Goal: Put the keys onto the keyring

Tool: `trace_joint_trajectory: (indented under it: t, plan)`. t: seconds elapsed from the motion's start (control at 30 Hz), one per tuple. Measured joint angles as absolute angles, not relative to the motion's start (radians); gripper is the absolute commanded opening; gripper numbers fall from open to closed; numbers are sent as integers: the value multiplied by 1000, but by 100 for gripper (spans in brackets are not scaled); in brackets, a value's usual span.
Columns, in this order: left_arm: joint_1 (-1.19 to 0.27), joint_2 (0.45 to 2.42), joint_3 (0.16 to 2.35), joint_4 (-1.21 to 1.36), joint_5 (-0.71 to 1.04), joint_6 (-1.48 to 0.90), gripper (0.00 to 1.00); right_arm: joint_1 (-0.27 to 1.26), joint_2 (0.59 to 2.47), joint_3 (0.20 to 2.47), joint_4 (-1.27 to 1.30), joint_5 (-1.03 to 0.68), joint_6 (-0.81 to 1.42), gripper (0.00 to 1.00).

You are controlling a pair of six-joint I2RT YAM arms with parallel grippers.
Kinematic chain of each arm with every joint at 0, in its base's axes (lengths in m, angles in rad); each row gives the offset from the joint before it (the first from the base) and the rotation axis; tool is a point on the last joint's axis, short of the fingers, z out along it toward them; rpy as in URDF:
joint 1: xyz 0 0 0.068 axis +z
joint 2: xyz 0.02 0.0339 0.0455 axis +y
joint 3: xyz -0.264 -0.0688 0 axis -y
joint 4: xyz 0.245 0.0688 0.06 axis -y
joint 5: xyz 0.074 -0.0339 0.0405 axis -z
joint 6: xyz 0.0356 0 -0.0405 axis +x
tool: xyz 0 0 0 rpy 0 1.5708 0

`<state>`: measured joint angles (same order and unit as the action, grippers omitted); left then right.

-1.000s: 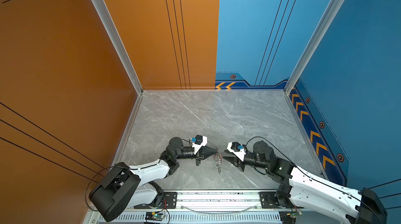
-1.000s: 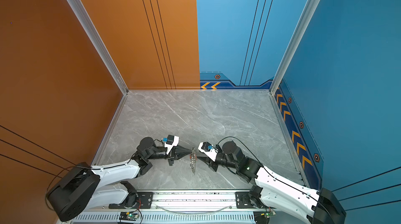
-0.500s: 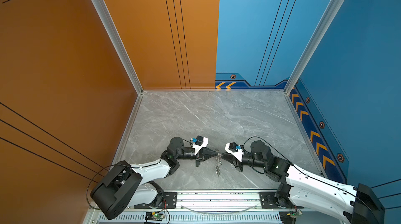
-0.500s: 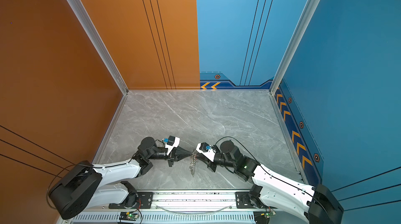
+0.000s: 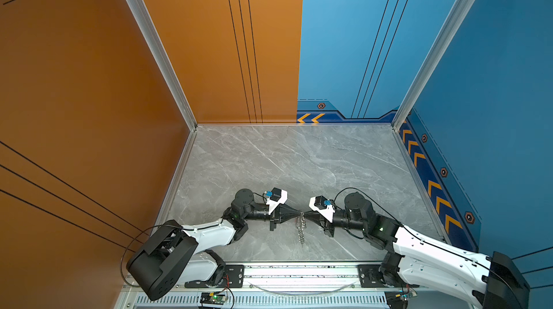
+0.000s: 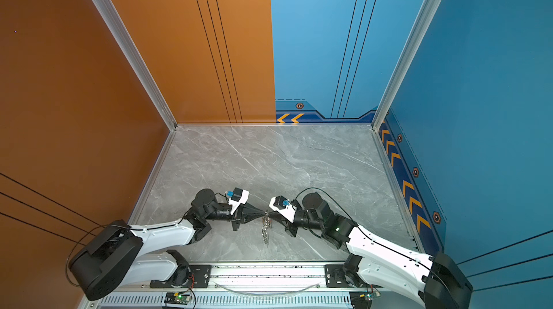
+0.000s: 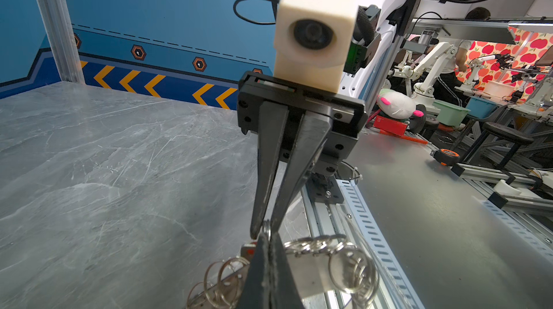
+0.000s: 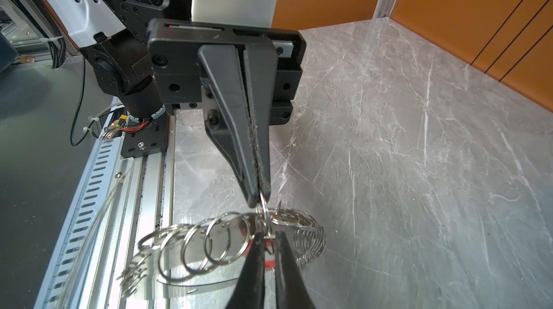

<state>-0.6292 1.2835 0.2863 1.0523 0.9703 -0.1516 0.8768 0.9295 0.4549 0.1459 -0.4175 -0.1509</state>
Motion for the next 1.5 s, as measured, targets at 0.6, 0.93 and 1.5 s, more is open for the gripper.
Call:
trace_joint_trajectory:
  t: [0.6,0.93,1.5]
  plan:
    - [-645,1246,286,1124,962,-193,0,886,1027,498,133,-422,-120,23]
    - [-633,1282,286,1198,958,-211,0,871,904,496,116,-370,-119,29]
    - [-625,1294,286,1206,955,-211,0,857,919,488,127,-411,-127,24]
